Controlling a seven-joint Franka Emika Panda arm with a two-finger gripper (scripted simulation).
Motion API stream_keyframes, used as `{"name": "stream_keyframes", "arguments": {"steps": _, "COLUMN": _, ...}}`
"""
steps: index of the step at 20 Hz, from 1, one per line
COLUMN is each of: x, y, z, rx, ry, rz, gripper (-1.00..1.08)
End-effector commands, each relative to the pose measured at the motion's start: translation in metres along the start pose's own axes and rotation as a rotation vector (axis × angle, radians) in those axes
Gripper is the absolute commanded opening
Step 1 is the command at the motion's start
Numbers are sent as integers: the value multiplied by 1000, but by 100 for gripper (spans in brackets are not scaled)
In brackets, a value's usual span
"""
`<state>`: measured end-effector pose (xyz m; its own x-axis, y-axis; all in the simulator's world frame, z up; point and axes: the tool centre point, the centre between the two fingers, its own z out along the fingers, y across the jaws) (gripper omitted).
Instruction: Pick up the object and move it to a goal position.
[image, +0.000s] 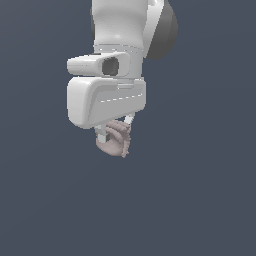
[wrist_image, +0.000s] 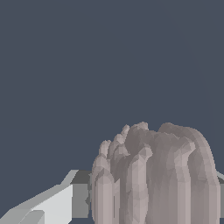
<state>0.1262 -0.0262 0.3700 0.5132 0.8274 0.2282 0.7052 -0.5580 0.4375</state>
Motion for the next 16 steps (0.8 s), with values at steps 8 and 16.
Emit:
{"name": "stream_keyframes", "arguments": {"steps": 8, "x": 34, "y": 55, "z": -112, "rx": -179, "ry": 76, "rz": 43, "gripper": -100}}
{"name": "stream_keyframes", "arguments": {"steps": 16, "x": 36, "y": 58, "z": -119, "rx": -191, "ry": 79, "rz": 44, "gripper": -100}}
